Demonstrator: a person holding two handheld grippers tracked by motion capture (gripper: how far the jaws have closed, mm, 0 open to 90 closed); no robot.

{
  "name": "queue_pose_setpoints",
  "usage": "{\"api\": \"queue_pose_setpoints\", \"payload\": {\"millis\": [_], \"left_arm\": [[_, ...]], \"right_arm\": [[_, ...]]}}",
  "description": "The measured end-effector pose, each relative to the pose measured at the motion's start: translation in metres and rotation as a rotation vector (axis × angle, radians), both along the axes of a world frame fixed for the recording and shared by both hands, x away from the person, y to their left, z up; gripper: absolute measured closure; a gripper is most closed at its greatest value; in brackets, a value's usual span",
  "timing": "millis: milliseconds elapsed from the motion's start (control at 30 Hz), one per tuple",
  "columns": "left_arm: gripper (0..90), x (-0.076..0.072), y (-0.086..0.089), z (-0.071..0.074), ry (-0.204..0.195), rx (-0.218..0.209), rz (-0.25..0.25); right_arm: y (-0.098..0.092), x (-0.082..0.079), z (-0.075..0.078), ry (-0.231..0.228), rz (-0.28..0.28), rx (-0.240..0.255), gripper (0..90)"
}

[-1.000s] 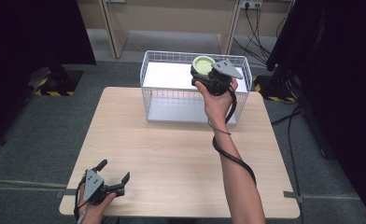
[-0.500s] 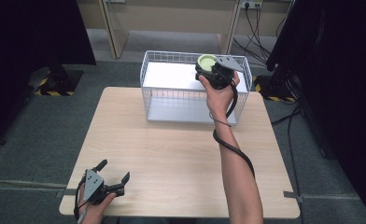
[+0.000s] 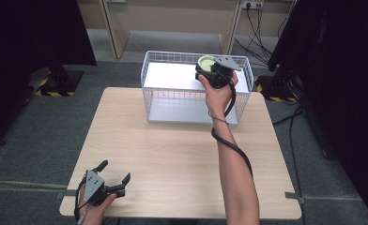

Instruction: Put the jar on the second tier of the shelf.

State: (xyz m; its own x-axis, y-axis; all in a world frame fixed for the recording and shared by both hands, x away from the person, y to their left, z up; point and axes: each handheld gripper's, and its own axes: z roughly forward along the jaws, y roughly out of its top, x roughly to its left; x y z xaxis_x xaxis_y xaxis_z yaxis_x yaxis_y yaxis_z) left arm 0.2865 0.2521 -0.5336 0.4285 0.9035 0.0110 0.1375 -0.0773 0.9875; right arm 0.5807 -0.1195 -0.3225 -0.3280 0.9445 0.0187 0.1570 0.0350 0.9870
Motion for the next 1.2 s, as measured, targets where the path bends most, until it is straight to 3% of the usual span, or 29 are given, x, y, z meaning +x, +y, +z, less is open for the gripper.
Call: {"api": "queue_pose_setpoints", "payload": {"millis": [467, 767, 933, 1200], "left_arm": [[1.7, 0.000, 0.000, 0.000, 0.001, -0.001, 0.000], [1.7, 0.000, 0.000, 0.000, 0.000, -0.002, -0.001], [1.7, 0.000, 0.001, 0.000, 0.003, -0.004, -0.001], [1.7, 0.000, 0.001, 0.000, 0.003, -0.004, 0.001]], "right_arm": [[0.004, 0.011, -0.013, 0.026, -0.006, -0.010, 11.6], [0.006, 0.015, -0.018, 0.015, -0.005, -0.009, 11.2], [0.004, 0.014, -0.021, 0.048, 0.005, 0.017, 3.8], [-0.002, 0.002, -0.023, 0.044, 0.020, 0.037, 0.3]]}}
